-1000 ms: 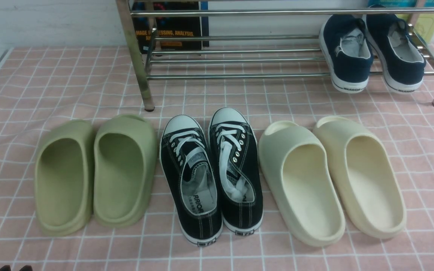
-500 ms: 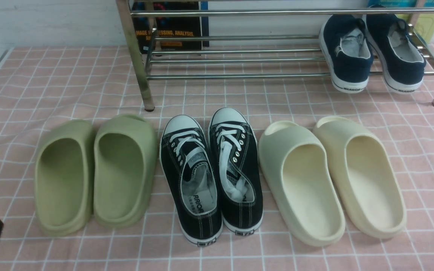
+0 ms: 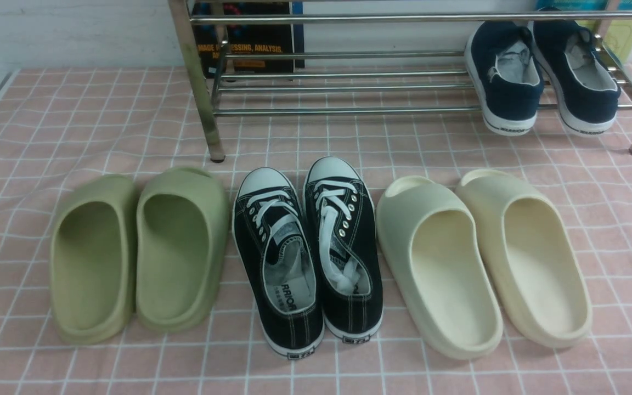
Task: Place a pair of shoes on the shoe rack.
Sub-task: Use the left arm to grab the shoe closest to it
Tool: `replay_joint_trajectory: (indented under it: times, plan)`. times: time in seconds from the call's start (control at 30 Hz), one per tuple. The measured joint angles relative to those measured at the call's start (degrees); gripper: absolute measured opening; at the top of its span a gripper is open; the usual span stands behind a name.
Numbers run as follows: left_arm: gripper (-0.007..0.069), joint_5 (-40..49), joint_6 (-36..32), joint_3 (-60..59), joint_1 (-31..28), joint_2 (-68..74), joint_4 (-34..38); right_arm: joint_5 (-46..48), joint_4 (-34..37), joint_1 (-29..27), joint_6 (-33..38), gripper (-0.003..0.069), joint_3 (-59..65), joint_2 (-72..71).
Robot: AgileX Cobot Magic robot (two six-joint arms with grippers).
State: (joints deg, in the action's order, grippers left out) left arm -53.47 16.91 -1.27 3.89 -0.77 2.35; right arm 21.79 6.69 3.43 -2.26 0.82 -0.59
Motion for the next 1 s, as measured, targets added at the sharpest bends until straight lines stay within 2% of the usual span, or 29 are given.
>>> replay_joint_trajectory:
  times: [0.1,0.17,0.23,0.27,0.33,0.43,0.53,0.67,0.8,0.83,0.87,0.9,0.93,1.0]
  plan:
    - [0.0229,4.0,4.3,4.0,0.0,0.0,0.1,0.0,0.0,0.0,0.0,0.0202,0.0,0.0]
    - [0.0182,17.8,3.0,13.6,0.0,0.0,0.9,0.0,0.0,0.0,0.0,0.0207,0.0,0.0]
    - [0.0139,30.7,-0.9,21.0,0.0,0.4,2.8,0.0,0.0,0.0,0.0,0.0209,0.0,0.0]
    - [0.0089,41.1,-5.9,26.5,0.0,2.3,4.1,0.0,0.0,0.0,0.0,0.021,0.0,0.0]
    - [0.0033,52.3,-12.9,33.7,0.0,6.6,5.3,0.0,0.0,0.0,0.0,0.0213,0.0,0.0]
    - [0.0002,64.4,-21.5,41.3,0.0,15.0,5.6,0.0,0.0,0.0,0.0,0.0218,0.0,0.0]
    - [0.0002,70.9,-25.4,43.5,0.0,23.4,5.6,0.0,0.0,0.0,0.0,0.0223,0.0,0.0]
    - [0.0002,77.3,-24.5,44.6,0.0,32.9,8.2,0.0,0.0,0.0,0.0,0.0228,0.0,0.0]
    - [0.0002,88.1,-24.4,47.8,0.0,43.6,14.1,0.0,0.0,0.0,0.0,0.0232,0.0,0.0]
    - [0.0002,93.7,-25.7,49.6,0.0,49.0,17.8,0.0,0.0,0.0,0.0,0.0235,0.0,0.0]
    - [0.0002,94.4,-26.2,49.8,0.0,49.7,18.3,0.0,0.0,0.0,0.0,0.0235,0.0,0.0]
    - [0.0003,99.8,-28.4,51.7,0.0,55.9,23.0,0.0,0.0,0.0,0.0,0.0237,0.0,0.0]
    - [0.0003,99.8,-28.7,51.8,0.0,55.9,23.5,0.0,0.0,0.0,0.0,0.0237,0.0,0.0]
    - [0.0029,105.4,-32.7,53.2,0.7,64.3,30.6,0.0,0.0,0.0,0.0,0.0237,0.0,0.0]
